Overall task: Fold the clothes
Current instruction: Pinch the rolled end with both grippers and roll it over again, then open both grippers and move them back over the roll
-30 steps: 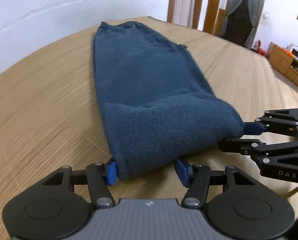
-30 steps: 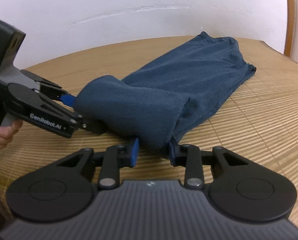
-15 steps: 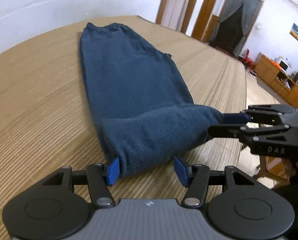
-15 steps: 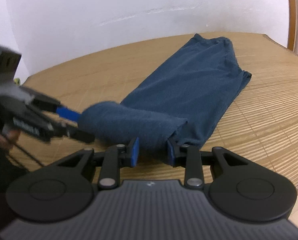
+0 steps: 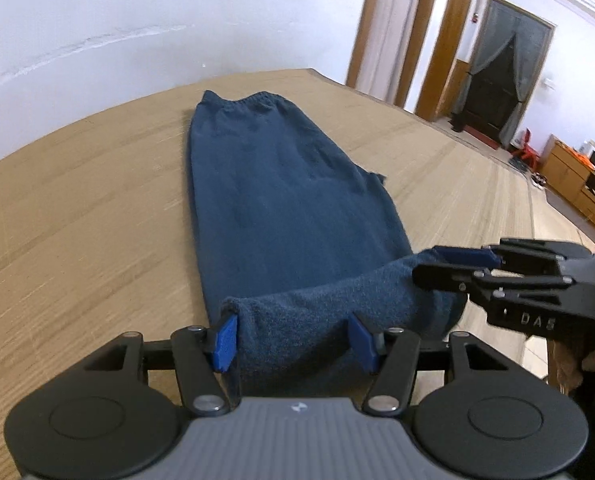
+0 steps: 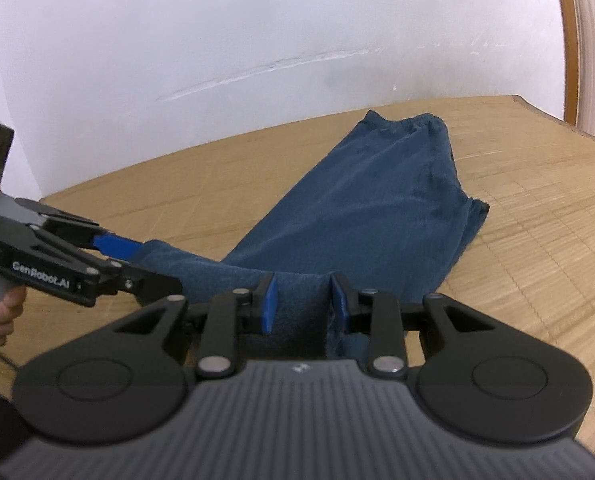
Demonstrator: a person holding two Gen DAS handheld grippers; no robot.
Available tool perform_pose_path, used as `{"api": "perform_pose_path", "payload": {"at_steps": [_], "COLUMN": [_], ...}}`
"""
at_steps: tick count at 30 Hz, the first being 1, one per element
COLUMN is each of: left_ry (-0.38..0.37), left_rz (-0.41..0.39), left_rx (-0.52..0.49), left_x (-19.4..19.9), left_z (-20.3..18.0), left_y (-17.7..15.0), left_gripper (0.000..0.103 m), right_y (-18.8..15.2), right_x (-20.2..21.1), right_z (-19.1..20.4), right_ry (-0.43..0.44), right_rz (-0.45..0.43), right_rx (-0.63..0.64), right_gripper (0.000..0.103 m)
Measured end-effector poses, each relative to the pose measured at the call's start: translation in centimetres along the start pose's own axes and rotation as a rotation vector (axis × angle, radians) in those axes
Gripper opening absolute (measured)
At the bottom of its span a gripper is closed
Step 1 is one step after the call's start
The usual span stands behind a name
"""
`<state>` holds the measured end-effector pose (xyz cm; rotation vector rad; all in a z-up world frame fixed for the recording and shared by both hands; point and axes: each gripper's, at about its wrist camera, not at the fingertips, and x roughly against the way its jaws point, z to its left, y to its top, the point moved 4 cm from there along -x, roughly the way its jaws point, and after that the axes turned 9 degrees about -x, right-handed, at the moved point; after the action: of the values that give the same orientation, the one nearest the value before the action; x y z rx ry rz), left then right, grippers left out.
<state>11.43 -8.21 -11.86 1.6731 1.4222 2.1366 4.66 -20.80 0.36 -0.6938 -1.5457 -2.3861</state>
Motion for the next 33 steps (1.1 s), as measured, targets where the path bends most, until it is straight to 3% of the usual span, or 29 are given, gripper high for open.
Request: {"api": "perform_pose_path", "payload": {"at_steps": [10, 22, 26, 28, 30, 33], "left_ry": [0.081, 0.098, 0.131, 0.164, 0.196, 0.188], "left_rz": [0.058, 0.098, 0.096, 0.069, 0.041, 0.017], "left_rx": [-0.005, 0.037, 0.032, 0.014, -0.005, -0.019], "left_x": [-5.8, -9.5, -8.2, -6.5, -4.8, -2.4], "left_z": [2.4, 4.4, 4.2, 4.3, 4.3, 4.5], "left_y": [2.5, 2.0, 2.6, 2.9, 3.2, 2.4], "left_gripper": [0.064, 0.087, 0.089, 0.088, 0.088, 0.09], "right_y": [1.7, 1.0, 1.2, 1.9, 2.6, 2.8], "right_x": [-6.6, -10.4, -9.9, -8.4, -6.5, -4.0], "right_z": [-3.4, -5.3, -5.0, -5.4, -6.0, -6.8], "right_ry": [-0.054, -0.079, -0.1, -0.113, -0.125, -0.118], "right_rz": [0.032, 0.088, 0.07, 0.008, -0.066, -0.085], "right_rx": [-0.03, -0.061, -0.059, -0.088, -0.12, -0.137], "right_gripper": [0.033, 0.032, 0.036, 0.037, 0.053, 0.058]}}
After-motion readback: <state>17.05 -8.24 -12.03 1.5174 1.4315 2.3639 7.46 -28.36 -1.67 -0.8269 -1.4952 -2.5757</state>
